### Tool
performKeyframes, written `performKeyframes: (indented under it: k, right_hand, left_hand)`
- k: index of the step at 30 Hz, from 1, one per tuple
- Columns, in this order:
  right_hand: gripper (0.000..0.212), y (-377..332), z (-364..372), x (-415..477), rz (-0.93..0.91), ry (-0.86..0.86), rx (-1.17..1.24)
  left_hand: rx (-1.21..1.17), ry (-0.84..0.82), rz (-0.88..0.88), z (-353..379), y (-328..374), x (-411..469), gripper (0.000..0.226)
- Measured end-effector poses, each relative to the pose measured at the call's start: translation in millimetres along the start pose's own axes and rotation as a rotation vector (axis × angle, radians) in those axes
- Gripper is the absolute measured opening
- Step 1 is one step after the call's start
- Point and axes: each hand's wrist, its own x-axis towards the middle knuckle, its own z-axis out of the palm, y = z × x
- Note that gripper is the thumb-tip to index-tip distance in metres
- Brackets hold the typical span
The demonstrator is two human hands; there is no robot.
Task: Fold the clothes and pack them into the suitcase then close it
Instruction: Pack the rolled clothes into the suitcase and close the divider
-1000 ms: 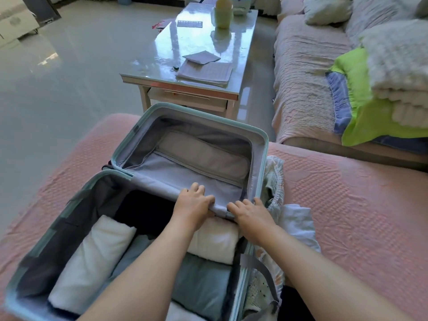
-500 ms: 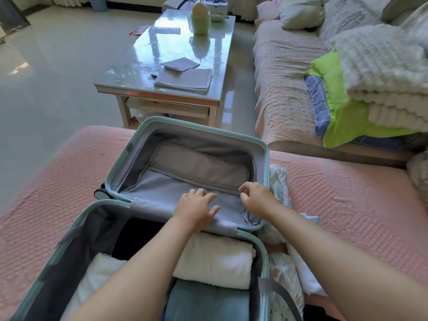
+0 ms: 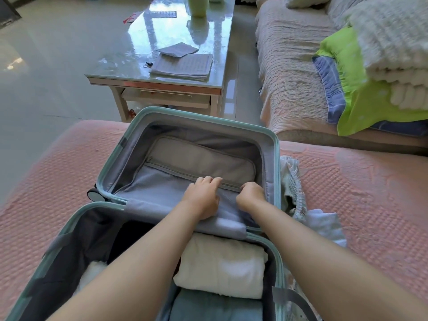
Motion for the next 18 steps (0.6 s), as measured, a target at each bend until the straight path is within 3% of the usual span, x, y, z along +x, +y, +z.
performKeyframes:
  k: [3,7,9,12,15,18]
  right_hand:
    - [0.054,-3.2,2.9,-6.6,0.111,-0.013,0.047]
    - [0.071,-6.5,16.4,-9.0,0.171,0.028,0.339]
    - [0.079,-3.3,18.2,-10.3,0.154,0.063,0.437]
    - [0.084,-1.8,9.2,-14.2,-0.041,0.083,0.505]
    - [0.064,0.2,-4.6,-23.3,-0.245,0.106,0.592]
    - [0.049,10.6,-24.0,-44.2,-0.462,-0.070,0.745]
  left_hand:
    - [0.001,-0.100,-0.029,-2.0,1.5,-0.7,0.058]
    - [-0.042,-0.288,-0.124,5.9,-3.3,-4.7,0.063]
    - [-0.093,-0.213,-0.128,7.6,-5.3,-7.9,0.068]
    - [-0.100,0.027,-0.031,0.7,-4.4,-10.1,0.072]
    - [-0.093,0.298,0.079,-13.8,-3.4,-15.1,0.086]
    - [-0.041,0.393,0.213,-43.9,-3.6,-23.4,0.108]
